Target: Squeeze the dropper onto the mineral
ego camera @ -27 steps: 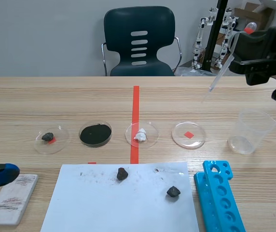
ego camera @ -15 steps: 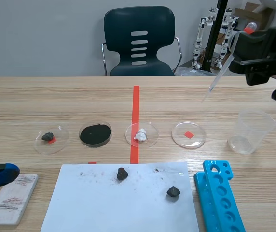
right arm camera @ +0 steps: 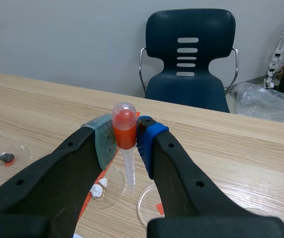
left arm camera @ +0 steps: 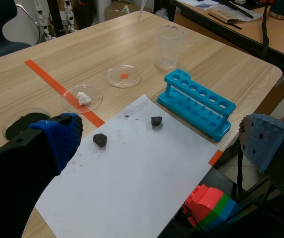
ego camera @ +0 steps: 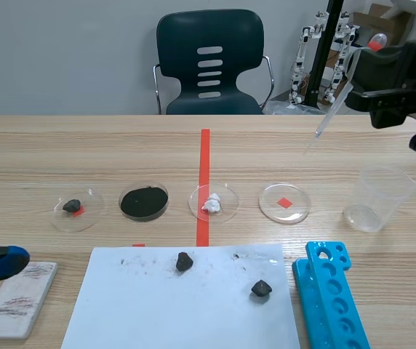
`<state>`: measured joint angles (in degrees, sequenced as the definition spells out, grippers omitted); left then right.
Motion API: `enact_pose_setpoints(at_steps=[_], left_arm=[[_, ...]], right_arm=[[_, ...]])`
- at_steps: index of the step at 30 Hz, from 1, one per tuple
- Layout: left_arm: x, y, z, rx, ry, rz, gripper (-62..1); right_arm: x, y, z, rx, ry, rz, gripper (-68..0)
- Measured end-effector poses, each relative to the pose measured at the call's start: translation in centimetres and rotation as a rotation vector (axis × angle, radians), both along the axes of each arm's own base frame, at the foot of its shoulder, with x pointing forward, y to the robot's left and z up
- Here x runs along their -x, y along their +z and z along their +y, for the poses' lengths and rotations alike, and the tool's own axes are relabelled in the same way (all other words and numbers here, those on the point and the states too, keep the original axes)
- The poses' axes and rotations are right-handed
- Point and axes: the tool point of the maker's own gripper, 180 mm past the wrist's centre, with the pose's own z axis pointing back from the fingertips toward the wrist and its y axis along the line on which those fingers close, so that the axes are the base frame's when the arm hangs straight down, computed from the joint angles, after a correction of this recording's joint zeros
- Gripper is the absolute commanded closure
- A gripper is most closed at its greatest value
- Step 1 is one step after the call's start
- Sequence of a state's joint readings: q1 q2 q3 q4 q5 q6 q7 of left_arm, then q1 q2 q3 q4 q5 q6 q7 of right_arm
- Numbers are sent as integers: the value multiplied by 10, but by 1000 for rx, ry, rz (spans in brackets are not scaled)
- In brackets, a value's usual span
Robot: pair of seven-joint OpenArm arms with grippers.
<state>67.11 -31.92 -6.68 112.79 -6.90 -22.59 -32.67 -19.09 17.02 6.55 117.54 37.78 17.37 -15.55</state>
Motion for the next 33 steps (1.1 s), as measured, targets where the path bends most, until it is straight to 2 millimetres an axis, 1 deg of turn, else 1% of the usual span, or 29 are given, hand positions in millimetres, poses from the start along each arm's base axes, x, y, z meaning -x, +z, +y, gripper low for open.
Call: enact_pose_setpoints(at_steps=[6,8,9,13,16,19,28,33], left_arm=[[0,0,0,0,0,0,-623],[0,0,0,0,0,0,-623],[0,0,0,0,0,0,-623],[0,0,0,0,0,0,-623],[0,0,0,0,0,0,-623],[0,0,0,0,0,0,-623],[0,0,0,0,0,0,-623],[0,0,0,0,0,0,-623]], right_arm=[[0,3,0,1,-2,-19,-111],[0,7,4,-10,6,-46,-111],[0,5,8,-7,16,-45,-111],[-6,-12,28,3,69,-10,-111],[-13,-22,37,6,93,5,-111],[-21,-27,42,-9,105,-5,-111],[-48,-52,56,2,132,14,-111],[-64,-72,61,25,120,48,-111]])
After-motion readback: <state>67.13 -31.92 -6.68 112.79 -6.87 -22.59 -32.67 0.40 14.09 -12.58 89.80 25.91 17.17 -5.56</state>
